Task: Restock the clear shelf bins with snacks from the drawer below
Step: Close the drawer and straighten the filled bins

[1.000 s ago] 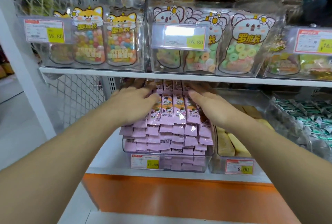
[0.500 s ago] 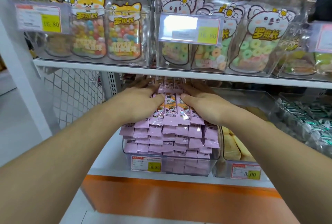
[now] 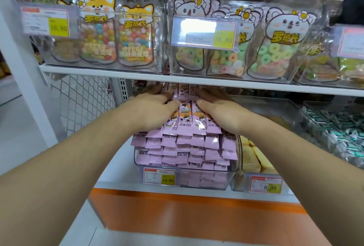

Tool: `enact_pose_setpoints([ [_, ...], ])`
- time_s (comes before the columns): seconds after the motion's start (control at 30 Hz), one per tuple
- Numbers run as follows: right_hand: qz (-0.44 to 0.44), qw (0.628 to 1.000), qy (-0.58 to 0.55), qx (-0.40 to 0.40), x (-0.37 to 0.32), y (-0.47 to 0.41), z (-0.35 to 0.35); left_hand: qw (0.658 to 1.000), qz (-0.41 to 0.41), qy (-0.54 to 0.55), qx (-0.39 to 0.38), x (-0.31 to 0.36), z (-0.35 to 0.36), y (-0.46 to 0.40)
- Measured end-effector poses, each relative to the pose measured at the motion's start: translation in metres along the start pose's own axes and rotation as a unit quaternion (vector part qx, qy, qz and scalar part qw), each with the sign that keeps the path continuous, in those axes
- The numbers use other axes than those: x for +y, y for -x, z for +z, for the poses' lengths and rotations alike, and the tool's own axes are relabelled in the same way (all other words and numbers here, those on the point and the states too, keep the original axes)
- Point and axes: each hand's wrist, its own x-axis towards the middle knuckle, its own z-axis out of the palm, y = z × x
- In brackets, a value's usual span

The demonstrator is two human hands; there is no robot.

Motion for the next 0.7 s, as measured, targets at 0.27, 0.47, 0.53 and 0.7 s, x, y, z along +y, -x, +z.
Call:
enact_pose_setpoints([
  [0.27,-0.008,0.999,-0.045,0.011,0.0,0.014,-0.004,1.0,0.01,-0.002,0.026,0.002,-0.001,0.016],
  [0.47,0.004,0.998,-0.051,0.026,0.001,0.058,-0.007,0.998,0.025,-0.027,0.042,0.023,0.001,0.056],
  [0.53,0.003,0.997,-0.064,0.038,0.005,0.08,-0.005,0.998,0.039,-0.016,0.05,0.034,0.003,0.075],
  [0.7,0.003,0.992,-0.103,0.079,0.021,0.131,0.008,0.992,0.073,0.037,0.091,0.059,0.017,0.114],
])
